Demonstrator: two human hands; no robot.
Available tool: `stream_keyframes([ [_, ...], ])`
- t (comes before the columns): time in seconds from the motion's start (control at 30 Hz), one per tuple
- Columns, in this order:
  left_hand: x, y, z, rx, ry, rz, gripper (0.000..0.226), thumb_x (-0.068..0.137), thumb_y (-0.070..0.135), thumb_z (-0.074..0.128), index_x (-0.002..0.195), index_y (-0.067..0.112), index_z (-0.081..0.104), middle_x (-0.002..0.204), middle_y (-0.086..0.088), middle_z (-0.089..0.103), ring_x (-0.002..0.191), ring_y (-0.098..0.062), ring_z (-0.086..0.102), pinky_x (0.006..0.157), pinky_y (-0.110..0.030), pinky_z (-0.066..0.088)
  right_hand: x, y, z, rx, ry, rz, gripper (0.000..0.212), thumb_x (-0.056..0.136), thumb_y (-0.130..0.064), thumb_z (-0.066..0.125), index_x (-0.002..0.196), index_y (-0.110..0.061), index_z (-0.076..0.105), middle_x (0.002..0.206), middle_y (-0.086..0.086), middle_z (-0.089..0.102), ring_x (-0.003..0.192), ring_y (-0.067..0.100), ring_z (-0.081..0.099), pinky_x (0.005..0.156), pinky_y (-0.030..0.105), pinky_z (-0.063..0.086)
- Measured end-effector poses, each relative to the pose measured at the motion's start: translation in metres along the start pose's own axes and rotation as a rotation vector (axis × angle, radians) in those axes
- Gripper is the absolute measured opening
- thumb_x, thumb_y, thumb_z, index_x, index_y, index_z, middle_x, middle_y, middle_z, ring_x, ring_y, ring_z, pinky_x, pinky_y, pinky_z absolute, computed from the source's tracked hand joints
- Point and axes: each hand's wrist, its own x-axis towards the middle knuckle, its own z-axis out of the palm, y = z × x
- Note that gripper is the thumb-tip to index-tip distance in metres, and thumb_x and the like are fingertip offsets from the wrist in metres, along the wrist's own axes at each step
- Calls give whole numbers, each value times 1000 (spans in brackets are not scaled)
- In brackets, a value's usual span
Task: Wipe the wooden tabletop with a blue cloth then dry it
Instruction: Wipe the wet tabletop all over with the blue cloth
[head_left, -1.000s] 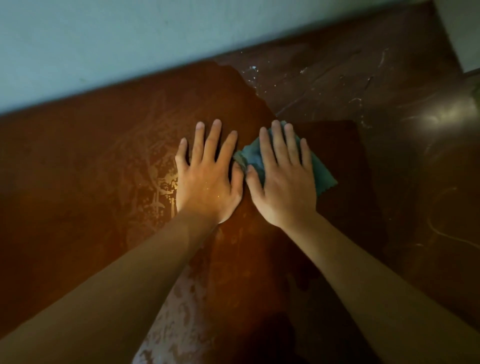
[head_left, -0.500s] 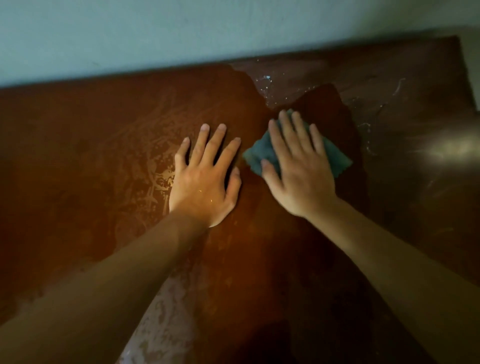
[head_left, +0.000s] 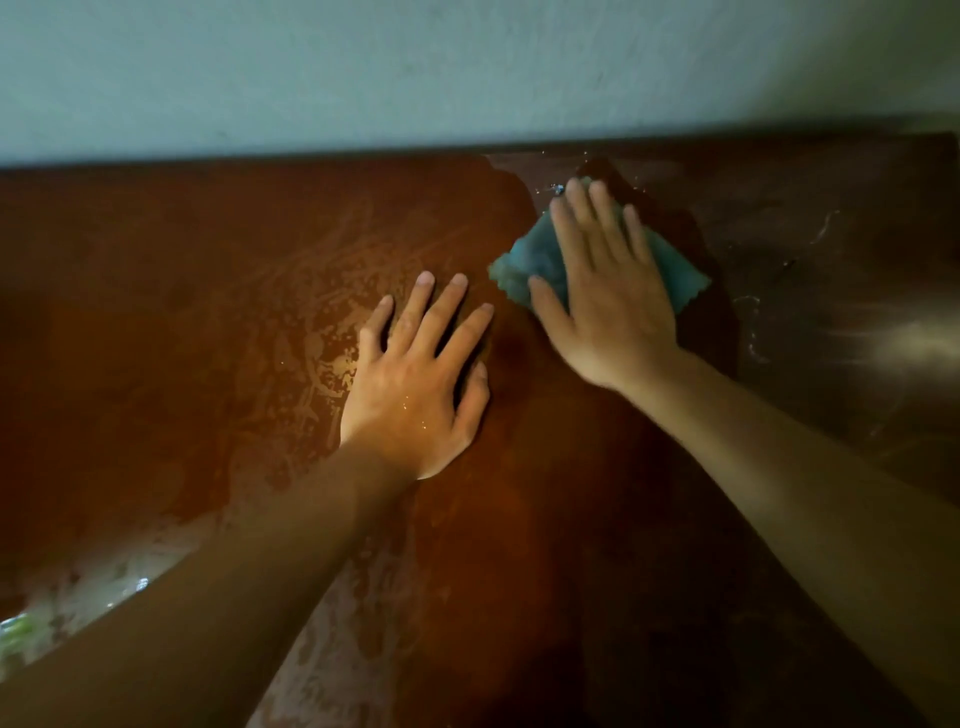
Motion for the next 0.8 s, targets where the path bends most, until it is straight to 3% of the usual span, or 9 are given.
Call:
stream_keyframes([
  [0.17,1,-2,0,6,-17,8,56,101,43,34,154,23,37,164,-7,26,154,-29,13,122,-53,12,-62,-25,13,55,66,-181,70,105,-48,36,159,-4,28,168,15,22,158,27,14,129,49,13],
  [0.3,1,-1,0,10,-15,-9,58,102,43,31,154,18,37,164,-7,28,154,-28,14,122,-53,14,-8,-8,1,-13,-11,-272,71,104,-51,28,161,-8,23,170,11,16,159,25,9,130,44,5],
  [0.43,1,-1,-1,3,-1,-13,59,102,43,32,153,16,39,164,-5,28,154,-27,14,123,-52,13,63,-3,-12,-25,-8,-241,71,104,-48,26,162,-8,22,171,11,17,159,25,11,130,45,6],
  [0.67,2,-1,2,-19,14,3,54,101,43,34,145,15,48,162,-7,31,154,-28,17,122,-54,17,19,-2,-4,-55,-61,-453,68,104,-44,27,162,-8,21,171,10,15,159,24,9,129,47,12],
  [0.8,2,-1,1,-24,2,-4,56,101,44,34,147,15,46,161,-8,32,154,-28,17,122,-54,17,35,-8,-10,-29,-39,-382,69,104,-47,26,162,-10,24,171,9,17,159,24,11,129,46,10],
])
